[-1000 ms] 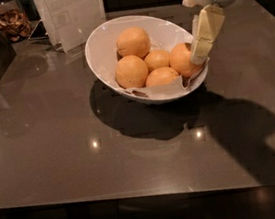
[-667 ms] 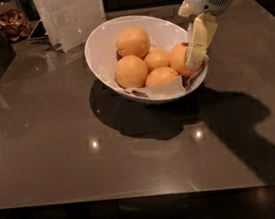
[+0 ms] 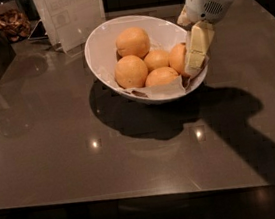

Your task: Pick orange from white bowl

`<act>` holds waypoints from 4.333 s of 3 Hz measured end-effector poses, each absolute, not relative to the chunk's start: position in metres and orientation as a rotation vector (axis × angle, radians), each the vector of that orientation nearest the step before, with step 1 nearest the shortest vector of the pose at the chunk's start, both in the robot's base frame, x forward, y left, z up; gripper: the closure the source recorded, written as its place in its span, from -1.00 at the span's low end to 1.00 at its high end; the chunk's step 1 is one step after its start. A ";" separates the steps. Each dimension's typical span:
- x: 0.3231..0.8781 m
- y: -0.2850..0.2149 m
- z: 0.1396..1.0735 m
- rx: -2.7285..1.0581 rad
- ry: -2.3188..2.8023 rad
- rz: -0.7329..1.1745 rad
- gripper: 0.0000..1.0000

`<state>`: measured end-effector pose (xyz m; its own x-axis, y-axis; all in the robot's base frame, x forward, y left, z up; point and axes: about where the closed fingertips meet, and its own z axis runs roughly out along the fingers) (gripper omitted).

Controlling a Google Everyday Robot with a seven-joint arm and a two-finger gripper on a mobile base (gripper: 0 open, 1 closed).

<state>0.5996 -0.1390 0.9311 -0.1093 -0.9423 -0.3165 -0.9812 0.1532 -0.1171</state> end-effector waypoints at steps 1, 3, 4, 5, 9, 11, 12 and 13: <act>0.610 -0.142 0.918 -1.821 2.131 0.198 -1.00; 0.613 -0.140 0.918 -1.816 2.125 0.193 -0.42; 0.615 -0.145 0.910 -1.799 2.139 0.197 -0.78; 0.614 -0.152 0.903 -1.791 2.152 0.217 -0.98; 0.620 -0.156 0.885 -1.811 2.158 0.263 -0.44; 0.621 -0.156 0.881 -1.821 2.145 0.266 0.48; 0.621 -0.156 0.883 -1.820 2.145 0.266 0.94; 0.607 -0.150 0.924 -1.777 1.971 0.307 1.00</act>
Offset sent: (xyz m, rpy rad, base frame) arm 0.0093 -0.0029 -0.0114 0.0188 0.0059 -0.0163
